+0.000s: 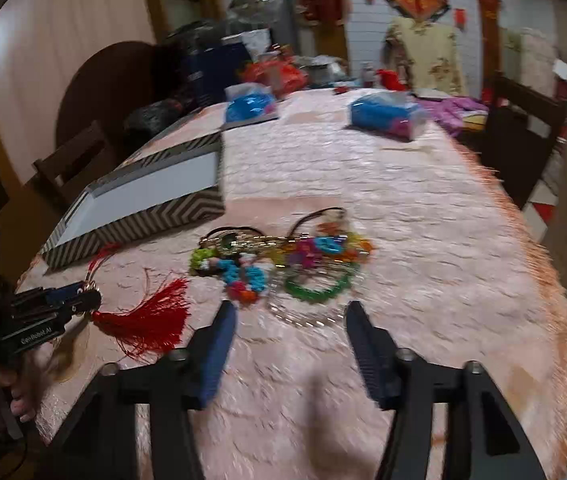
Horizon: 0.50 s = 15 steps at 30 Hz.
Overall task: Organize jewelry
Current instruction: 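Lift the red knot with the left tool while the right tool grasps the clear bead bracelet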
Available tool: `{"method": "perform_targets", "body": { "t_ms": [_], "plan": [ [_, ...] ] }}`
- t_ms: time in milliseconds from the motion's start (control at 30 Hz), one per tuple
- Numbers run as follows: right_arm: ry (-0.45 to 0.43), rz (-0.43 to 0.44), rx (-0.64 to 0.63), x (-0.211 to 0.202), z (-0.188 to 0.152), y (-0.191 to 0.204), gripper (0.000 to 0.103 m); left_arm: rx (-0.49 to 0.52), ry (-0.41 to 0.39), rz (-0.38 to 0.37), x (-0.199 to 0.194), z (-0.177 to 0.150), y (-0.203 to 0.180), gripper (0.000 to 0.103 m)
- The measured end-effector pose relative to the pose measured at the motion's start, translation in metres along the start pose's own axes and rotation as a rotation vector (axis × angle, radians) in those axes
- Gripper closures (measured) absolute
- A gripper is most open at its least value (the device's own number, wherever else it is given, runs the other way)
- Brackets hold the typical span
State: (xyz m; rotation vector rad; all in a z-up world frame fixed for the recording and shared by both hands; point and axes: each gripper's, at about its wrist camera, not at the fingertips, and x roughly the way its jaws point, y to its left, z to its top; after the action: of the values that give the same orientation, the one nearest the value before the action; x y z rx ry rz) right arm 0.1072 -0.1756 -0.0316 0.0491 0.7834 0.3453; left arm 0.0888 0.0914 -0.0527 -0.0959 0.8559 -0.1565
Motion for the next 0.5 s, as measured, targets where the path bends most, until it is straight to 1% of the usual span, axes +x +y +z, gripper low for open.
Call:
{"method": "perform_targets", "body": {
  "t_ms": [33,67,200,233,300,400,500],
  "plan": [
    [0.011,0.013,-0.009,0.007,0.001,0.001,0.064,-0.015,-0.002,-0.005,0.000,0.001,0.002,0.070],
    [0.027,0.029,-0.026,0.015,0.002,0.005,0.067,-0.019,-0.004,-0.004,0.000,0.001,0.003,0.070],
    [0.058,0.029,-0.078,0.035,0.005,0.012,0.074,-0.013,-0.004,0.006,0.000,0.001,0.000,0.070],
    [0.071,0.013,-0.084,0.039,0.005,0.013,0.076,-0.015,-0.004,0.003,0.000,0.001,0.000,0.070],
    [0.112,0.016,-0.077,0.049,0.005,0.010,0.076,-0.018,-0.005,-0.002,-0.001,0.001,0.001,0.070],
    [0.127,0.026,-0.092,0.053,0.009,0.009,0.076,-0.015,-0.005,0.002,0.000,0.002,0.001,0.070],
    [0.135,0.011,-0.127,0.058,0.012,0.011,0.076,-0.018,-0.003,-0.001,0.000,0.002,0.001,0.070]
  ]
}}
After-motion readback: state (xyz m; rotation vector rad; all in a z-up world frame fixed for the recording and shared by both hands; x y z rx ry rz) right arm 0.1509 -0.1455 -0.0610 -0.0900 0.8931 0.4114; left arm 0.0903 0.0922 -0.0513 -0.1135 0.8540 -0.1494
